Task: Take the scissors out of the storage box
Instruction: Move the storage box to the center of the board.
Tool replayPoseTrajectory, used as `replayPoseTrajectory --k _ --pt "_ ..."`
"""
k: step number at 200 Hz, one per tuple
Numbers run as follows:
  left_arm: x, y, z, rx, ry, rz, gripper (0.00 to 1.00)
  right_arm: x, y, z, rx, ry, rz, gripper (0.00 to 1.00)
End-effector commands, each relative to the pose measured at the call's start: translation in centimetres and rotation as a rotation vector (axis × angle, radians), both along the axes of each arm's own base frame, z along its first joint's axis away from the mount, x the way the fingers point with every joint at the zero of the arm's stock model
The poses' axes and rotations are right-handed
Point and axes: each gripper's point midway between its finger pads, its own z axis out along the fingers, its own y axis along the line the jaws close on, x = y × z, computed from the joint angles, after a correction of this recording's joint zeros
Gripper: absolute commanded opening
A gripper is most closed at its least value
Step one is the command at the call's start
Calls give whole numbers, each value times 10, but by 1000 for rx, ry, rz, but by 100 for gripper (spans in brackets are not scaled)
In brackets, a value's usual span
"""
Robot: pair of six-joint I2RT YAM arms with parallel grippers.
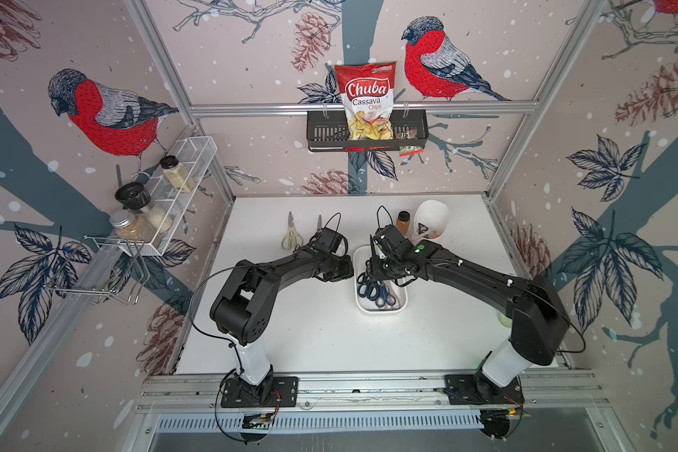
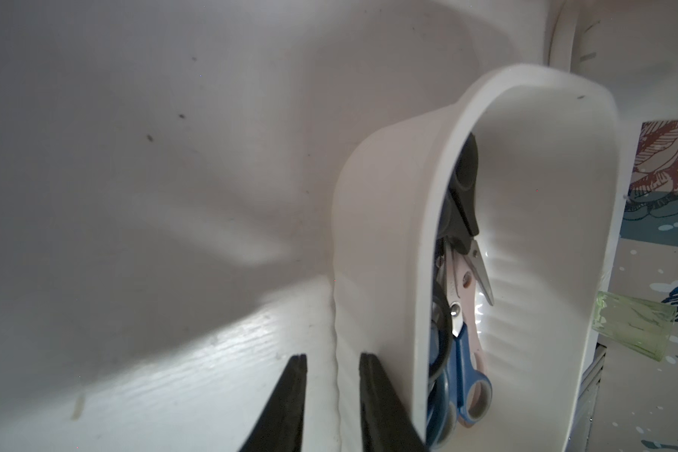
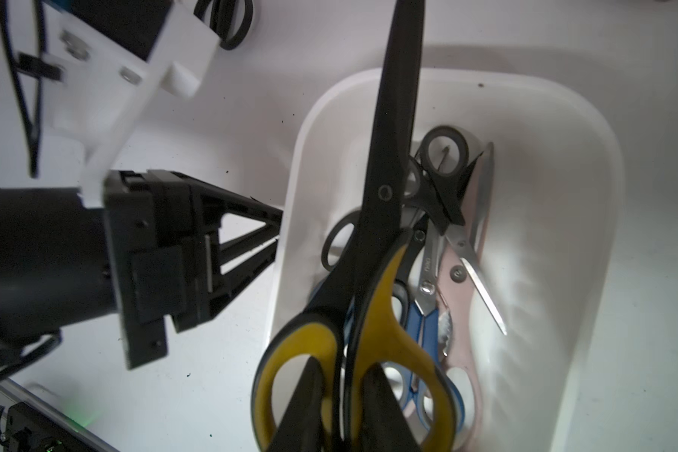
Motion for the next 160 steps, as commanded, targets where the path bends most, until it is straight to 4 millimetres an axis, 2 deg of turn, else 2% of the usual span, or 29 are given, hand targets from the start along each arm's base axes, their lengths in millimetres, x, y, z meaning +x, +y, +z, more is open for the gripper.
replayPoseTrajectory --k 1,55,78,102,141,160 --pt "0 -18 5 -35 -9 -27 29 10 1 14 30 -37 -39 14" --pt "-8 -58 9 -64 -6 -85 28 25 -7 25 21 -80 -83 14" --pt "-4 -57 13 -59 -7 -53 28 34 -6 28 21 -97 -94 14" --pt "4 -24 21 -5 -38 26 29 45 0 25 12 -106 -90 14" --pt "21 71 38 48 -87 216 30 68 26 15 21 -113 -74 14" --pt "25 105 53 89 -133 262 30 82 41 6 26 -109 -73 14"
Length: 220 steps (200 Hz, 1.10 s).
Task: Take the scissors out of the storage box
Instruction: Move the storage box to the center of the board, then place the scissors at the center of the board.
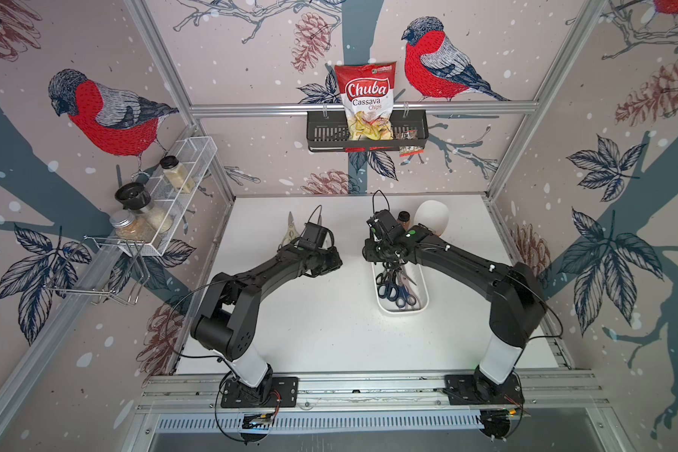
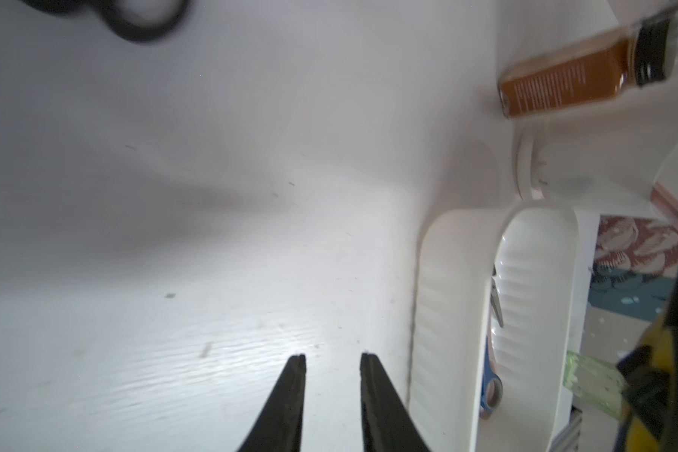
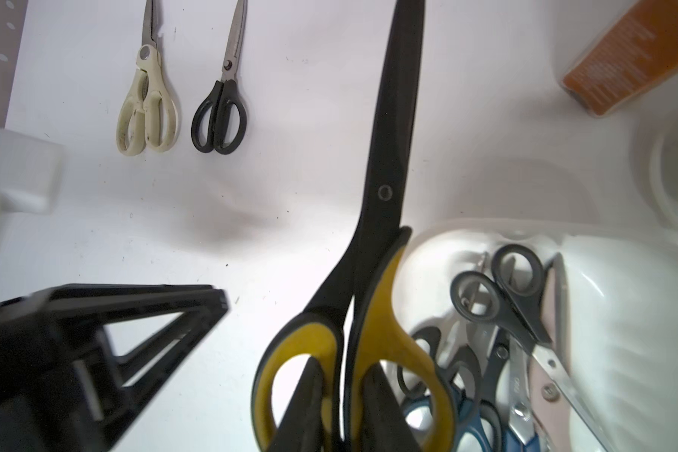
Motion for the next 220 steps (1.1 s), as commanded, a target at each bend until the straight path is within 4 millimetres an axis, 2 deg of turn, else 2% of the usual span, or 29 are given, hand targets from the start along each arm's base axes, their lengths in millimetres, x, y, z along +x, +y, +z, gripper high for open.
replayPoseTrajectory --k 1,17,21,42,79,117,160,220 --pt "0 37 10 77 -37 38 30 18 20 -1 26 -30 10 14" --pt "4 55 26 89 -84 70 30 28 35 -12 32 -15 22 14" --pt "-1 60 20 95 -69 77 30 30 39 -15 32 -12 27 14" --pt "-9 77 18 83 -74 116 30 45 59 -27 30 -33 34 13" --pt "-24 89 4 63 -50 133 30 70 84 -49 31 -34 13 14" --pt "-32 95 0 59 -50 127 30 90 101 -75 -2 -12 -14 14" --pt "-37 97 0 65 -53 112 30 105 102 -94 -20 -23 -66 16" --pt "-40 98 1 69 -55 95 30 111 98 -116 -30 -3 -113 18"
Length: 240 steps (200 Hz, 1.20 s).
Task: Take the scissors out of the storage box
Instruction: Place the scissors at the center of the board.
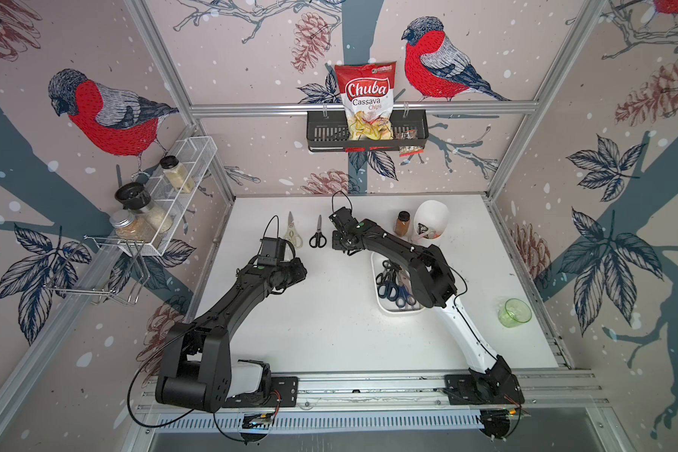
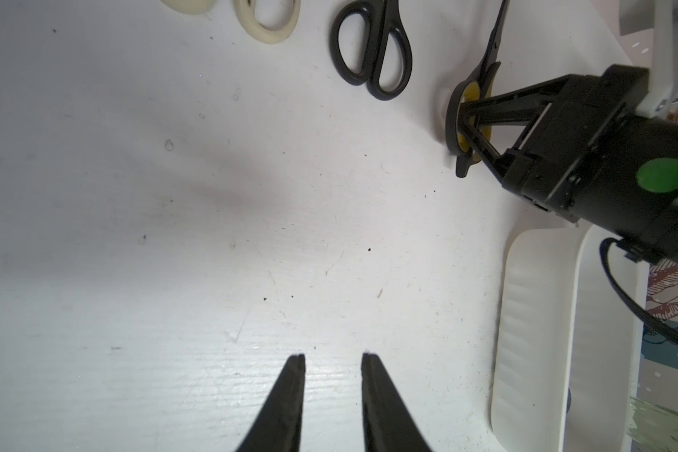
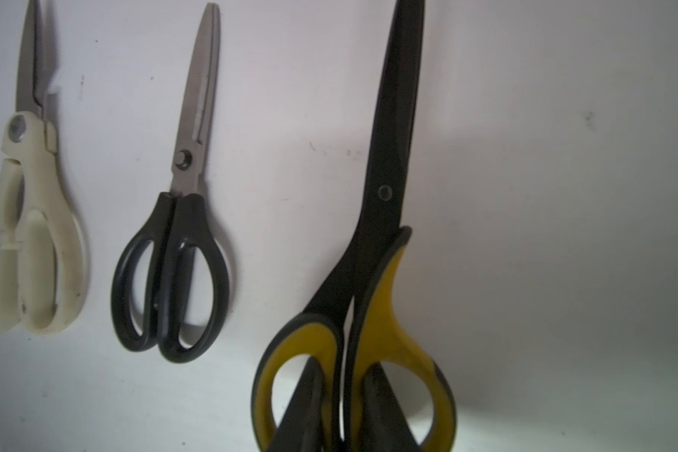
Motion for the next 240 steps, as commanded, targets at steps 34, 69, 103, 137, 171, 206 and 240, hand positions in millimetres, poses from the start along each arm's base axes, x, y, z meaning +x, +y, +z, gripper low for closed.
replayPoseTrajectory --k 34,69,103,137,171,206,240 --pt "-1 0 3 0 -3 -23 31 6 -5 -17 -10 8 -56 20" --pt "0 0 4 -1 -1 -20 31 6 -6 -28 -9 25 -64 27" --pt "0 1 5 0 -2 -18 31 8 -6 -32 -2 35 -70 30" --pt "1 0 6 -5 -3 -18 31 13 -2 -17 34 24 -68 31" --pt "7 -5 13 -20 -11 -40 31 22 9 54 141 -57 -51 35" --pt "17 -11 22 -32 -26 -75 31 13 -6 123 185 -126 -57 39" --pt "24 -22 24 -64 -30 -121 31 -13 -37 143 158 -96 -64 39"
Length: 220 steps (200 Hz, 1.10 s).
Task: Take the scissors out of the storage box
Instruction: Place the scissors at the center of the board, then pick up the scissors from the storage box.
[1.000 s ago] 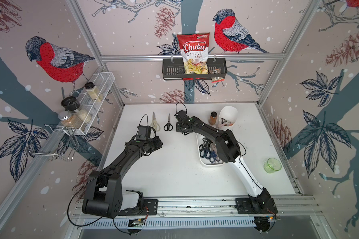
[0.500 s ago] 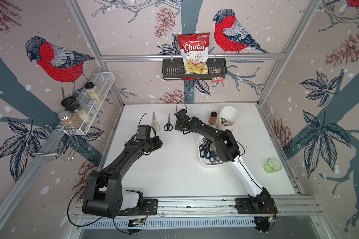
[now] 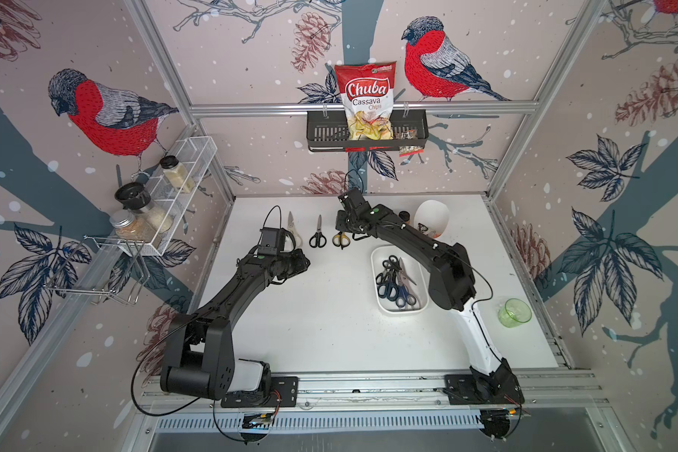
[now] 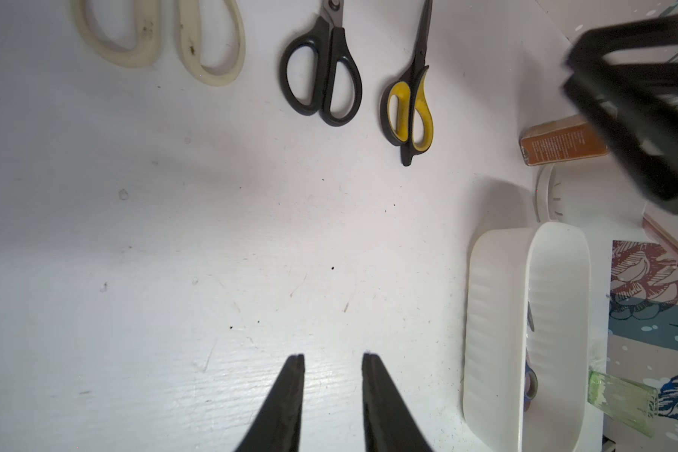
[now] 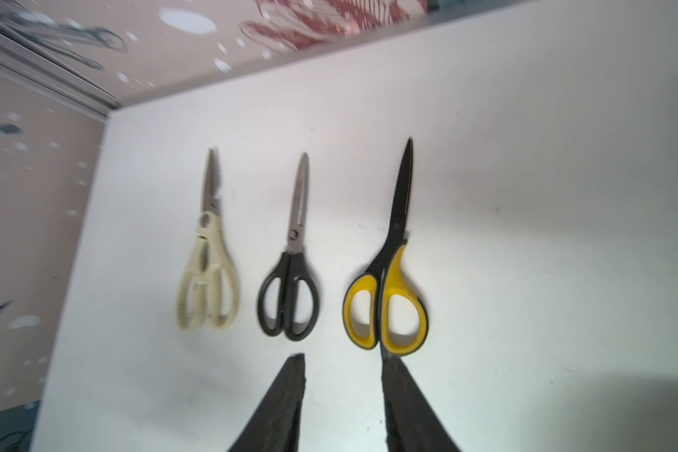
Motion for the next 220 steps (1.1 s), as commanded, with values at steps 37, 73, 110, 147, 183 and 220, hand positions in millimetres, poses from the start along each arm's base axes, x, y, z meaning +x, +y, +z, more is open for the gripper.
replayPoseTrajectory --k 37,73,110,147,183,220 --pt "4 -28 0 -25 5 -111 31 -60 -66 -3 -101 100 -11 41" --pt "6 -54 -3 -7 8 -155 31 -103 -116 -29 -142 189 -46 41" --pt "9 -69 -8 -29 22 -151 30 -125 -142 -55 -109 259 -73 42" --pt "10 -69 -14 -23 38 -136 30 -127 -150 -75 -100 300 -90 42" --pt "11 -66 -13 -17 35 -120 30 -130 -164 -93 -82 347 -116 41" --pt "8 -62 -17 -8 38 -102 30 -133 -160 -100 -6 372 -78 40"
